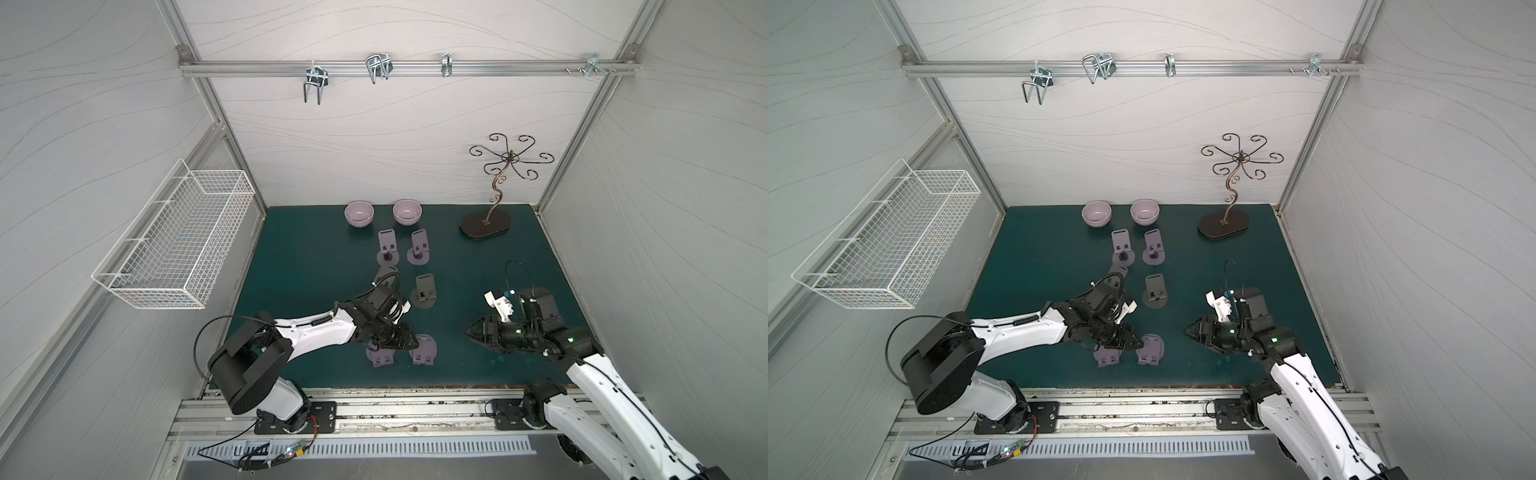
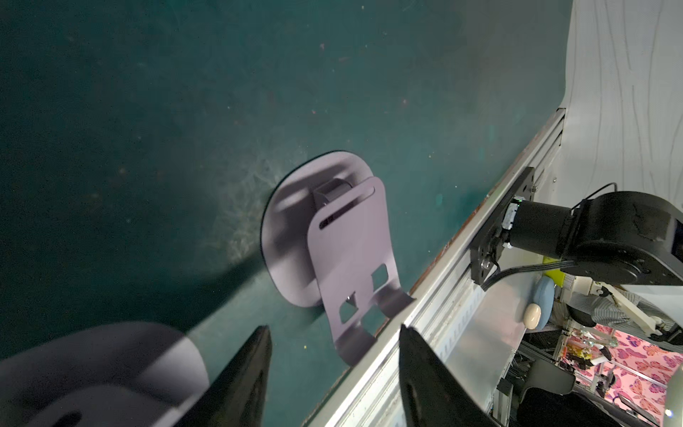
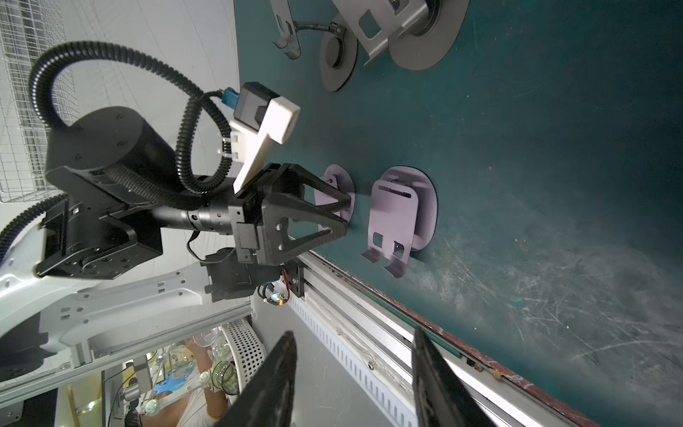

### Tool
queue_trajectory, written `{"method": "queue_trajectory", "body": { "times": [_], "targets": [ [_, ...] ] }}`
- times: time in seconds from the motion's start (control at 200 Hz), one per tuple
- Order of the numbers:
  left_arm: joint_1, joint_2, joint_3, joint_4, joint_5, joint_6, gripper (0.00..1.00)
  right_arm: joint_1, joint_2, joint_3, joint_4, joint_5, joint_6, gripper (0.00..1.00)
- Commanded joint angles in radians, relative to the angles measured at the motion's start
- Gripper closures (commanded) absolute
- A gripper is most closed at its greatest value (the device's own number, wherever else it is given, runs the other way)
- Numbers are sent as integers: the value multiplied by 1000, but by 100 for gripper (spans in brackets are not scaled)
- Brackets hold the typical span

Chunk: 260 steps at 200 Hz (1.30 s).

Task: Open the phone stand
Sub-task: Pick up the phone stand at the center of the board.

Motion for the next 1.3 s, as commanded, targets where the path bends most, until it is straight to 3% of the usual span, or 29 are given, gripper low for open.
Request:
{"method": "queue_trajectory", "body": {
  "times": [0.0,0.04,0.175,0.335,0.895,1.296],
  "targets": [
    [-1,42,19,112,19,-1,42,15,15,-2,10,21,7,35],
    [-1,57,21,122,22,1,42,19,22,-3,16,21,10,30],
    [0,95,25,157,33,9,42,30,29,-3,24,33,16,28],
    [0,135,38,188,52,9,42,37,36,-1,27,43,15,33],
    [2,166,89,165,50,45,43,56,59,-2,70,40,22,34],
    [2,250,149,133,144,81,43,62,63,-5,82,43,27,35]
  ]
}}
